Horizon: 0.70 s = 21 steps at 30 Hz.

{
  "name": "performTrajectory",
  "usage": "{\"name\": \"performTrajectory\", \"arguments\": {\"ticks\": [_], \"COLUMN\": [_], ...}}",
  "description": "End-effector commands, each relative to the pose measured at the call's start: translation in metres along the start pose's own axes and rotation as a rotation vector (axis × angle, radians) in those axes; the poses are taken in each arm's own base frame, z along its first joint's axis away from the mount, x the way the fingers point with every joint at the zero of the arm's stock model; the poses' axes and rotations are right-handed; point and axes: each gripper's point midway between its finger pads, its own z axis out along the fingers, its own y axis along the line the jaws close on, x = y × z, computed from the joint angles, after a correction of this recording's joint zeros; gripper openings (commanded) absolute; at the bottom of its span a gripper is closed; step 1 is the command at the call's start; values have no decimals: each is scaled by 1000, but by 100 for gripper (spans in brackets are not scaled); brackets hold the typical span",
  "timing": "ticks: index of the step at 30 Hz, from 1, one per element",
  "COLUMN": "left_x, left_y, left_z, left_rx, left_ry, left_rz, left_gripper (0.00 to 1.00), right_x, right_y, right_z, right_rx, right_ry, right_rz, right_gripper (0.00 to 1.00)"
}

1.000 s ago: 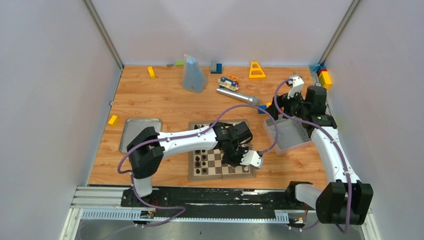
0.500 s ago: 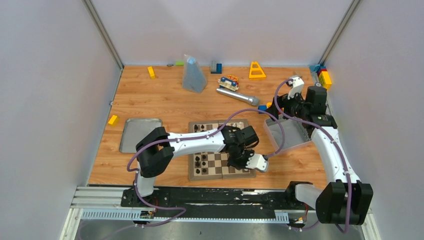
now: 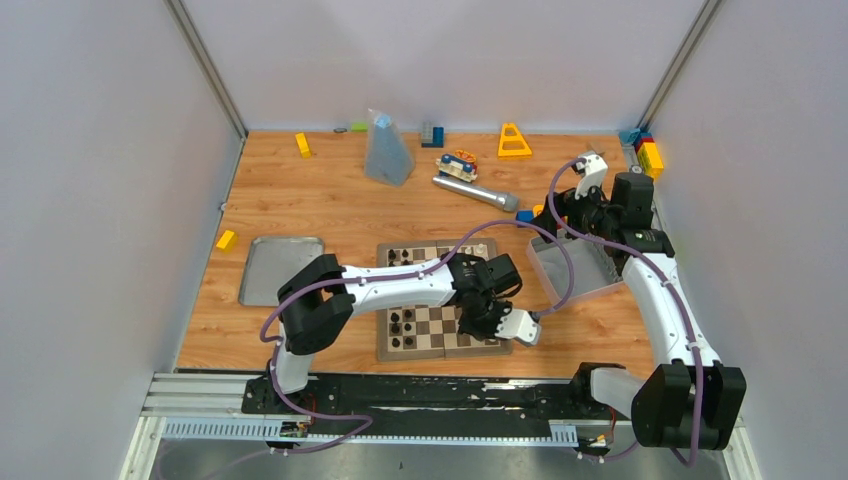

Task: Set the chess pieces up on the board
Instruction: Place the chess piece on the chessboard.

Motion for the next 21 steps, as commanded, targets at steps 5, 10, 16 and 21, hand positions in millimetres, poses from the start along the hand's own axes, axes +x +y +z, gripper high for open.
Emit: {"name": "performTrajectory", "arguments": {"ticks": [5, 10, 16, 21], "left_x": [-14, -10, -10, -14], "left_y": [2, 0, -1, -1], "left_z": [1, 2, -1, -10], "left_rx": [-1, 9, 6, -15], "left_ry": [-25, -13, -12, -24], "left_rz": [1, 0, -3, 3], "left_gripper": [25, 26, 28, 36], "right_x": [-9, -8, -9, -7], "right_y": [2, 1, 1, 1], "right_z": [-2, -1, -2, -1], "right_rx": [-17, -16, -18, -18], "right_ry": [-23, -19, -20, -14], "right_rz": [-25, -25, -26, -23], "right_gripper": [90, 90, 90, 90]}}
